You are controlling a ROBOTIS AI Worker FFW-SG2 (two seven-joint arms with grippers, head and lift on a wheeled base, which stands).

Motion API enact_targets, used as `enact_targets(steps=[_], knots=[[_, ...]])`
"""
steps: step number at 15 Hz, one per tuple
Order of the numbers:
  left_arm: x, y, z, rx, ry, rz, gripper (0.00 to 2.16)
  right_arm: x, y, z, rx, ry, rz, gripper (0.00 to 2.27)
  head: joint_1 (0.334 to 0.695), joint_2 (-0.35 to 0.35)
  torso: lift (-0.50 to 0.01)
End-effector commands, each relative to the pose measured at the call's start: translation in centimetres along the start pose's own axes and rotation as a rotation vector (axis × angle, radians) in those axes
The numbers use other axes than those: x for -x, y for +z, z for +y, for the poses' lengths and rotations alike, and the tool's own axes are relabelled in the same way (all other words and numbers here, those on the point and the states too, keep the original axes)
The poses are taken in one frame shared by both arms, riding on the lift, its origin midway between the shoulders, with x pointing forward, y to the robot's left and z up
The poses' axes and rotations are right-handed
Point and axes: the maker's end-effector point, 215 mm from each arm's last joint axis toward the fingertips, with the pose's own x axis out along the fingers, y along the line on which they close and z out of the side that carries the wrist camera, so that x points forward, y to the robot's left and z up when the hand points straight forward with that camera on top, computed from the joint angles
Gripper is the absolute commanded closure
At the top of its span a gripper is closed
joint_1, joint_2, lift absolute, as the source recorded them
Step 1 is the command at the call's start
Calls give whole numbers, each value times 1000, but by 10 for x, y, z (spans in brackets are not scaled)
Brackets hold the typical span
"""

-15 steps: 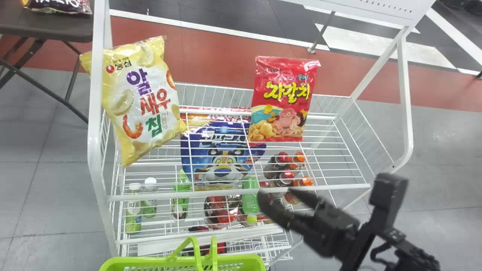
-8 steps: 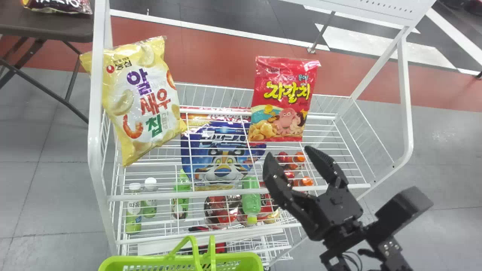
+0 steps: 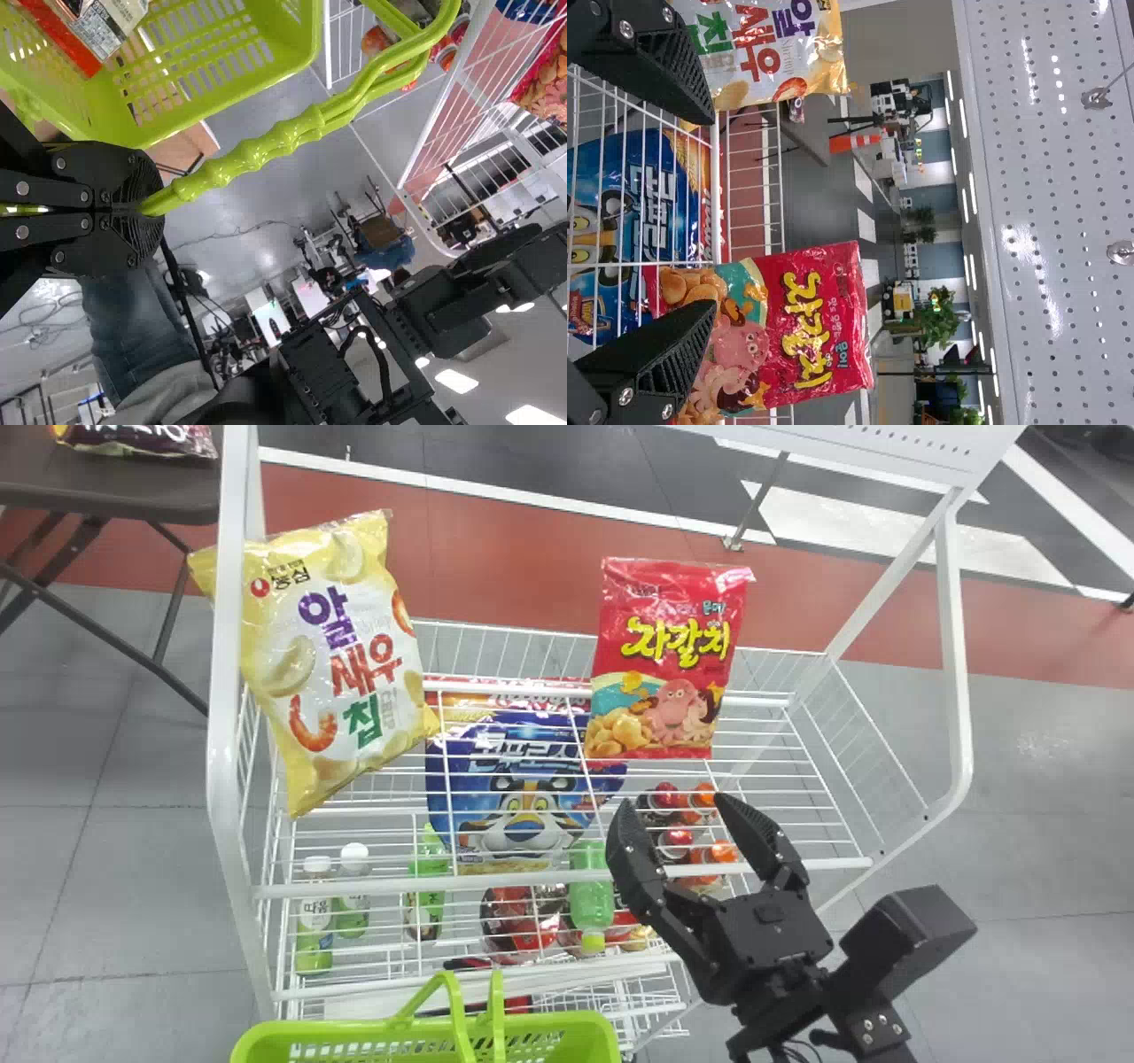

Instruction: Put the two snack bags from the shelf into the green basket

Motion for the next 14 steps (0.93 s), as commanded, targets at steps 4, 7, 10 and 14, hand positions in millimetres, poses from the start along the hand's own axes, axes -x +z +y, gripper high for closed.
enact_targets(steps=[4, 7, 10, 14], knots=[[0, -1, -2, 2, -7, 2, 1804, 2, -6, -3, -7, -23, 33, 76, 695, -350, -11], [-1, -1, -3, 0, -11, 3, 1804, 3, -10, -1, -14, -21, 58, 76, 695, -350, -11], [-1, -1, -4, -1, -12, 4, 1804, 5, -7, 0, -16, -18, 60, 76, 695, -350, -11], [0, -3, -5, 0, -12, 5, 1804, 5, -7, 1, -18, -18, 59, 80, 695, -350, -11]])
